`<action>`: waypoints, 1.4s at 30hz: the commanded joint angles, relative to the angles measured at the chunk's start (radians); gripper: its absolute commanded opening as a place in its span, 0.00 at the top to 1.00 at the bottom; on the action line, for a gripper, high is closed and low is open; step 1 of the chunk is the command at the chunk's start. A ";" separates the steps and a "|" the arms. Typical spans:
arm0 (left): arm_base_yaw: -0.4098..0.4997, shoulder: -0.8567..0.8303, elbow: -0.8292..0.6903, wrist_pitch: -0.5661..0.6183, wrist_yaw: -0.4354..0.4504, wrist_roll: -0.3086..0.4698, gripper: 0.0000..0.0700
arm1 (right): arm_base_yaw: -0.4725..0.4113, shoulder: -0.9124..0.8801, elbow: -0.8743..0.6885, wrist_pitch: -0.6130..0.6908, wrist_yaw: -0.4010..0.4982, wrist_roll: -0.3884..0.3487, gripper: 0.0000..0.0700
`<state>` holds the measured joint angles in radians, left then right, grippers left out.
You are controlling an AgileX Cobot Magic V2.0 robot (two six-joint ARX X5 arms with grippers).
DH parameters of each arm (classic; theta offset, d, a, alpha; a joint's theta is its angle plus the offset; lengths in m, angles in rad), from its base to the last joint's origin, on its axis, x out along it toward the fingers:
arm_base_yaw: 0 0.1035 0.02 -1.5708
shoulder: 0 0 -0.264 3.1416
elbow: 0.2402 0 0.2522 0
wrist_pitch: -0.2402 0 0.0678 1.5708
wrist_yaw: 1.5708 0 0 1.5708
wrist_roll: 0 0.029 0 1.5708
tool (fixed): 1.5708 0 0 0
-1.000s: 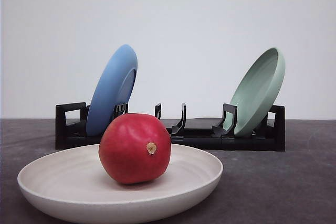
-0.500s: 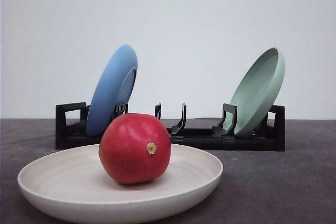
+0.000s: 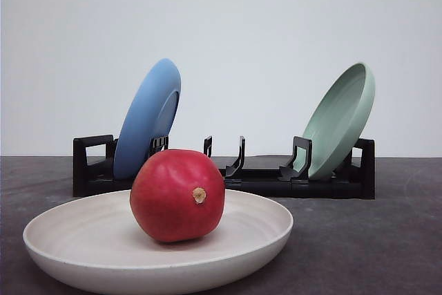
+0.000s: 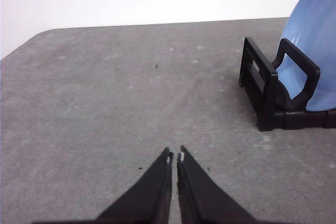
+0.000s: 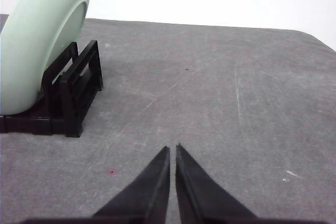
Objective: Place pomegranate in white plate
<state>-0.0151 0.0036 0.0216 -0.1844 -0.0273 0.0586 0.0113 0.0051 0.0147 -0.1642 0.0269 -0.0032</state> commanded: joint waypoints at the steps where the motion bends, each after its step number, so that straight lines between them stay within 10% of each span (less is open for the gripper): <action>1: 0.001 -0.002 -0.010 -0.003 -0.002 -0.007 1.00 | -0.001 -0.002 -0.005 0.008 -0.001 0.003 0.98; 42: 0.001 -0.002 -0.010 -0.003 -0.002 -0.007 1.00 | -0.002 -0.002 -0.005 0.008 -0.001 0.003 0.98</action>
<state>-0.0151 0.0036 0.0216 -0.1844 -0.0273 0.0588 0.0113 0.0051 0.0147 -0.1642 0.0269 -0.0032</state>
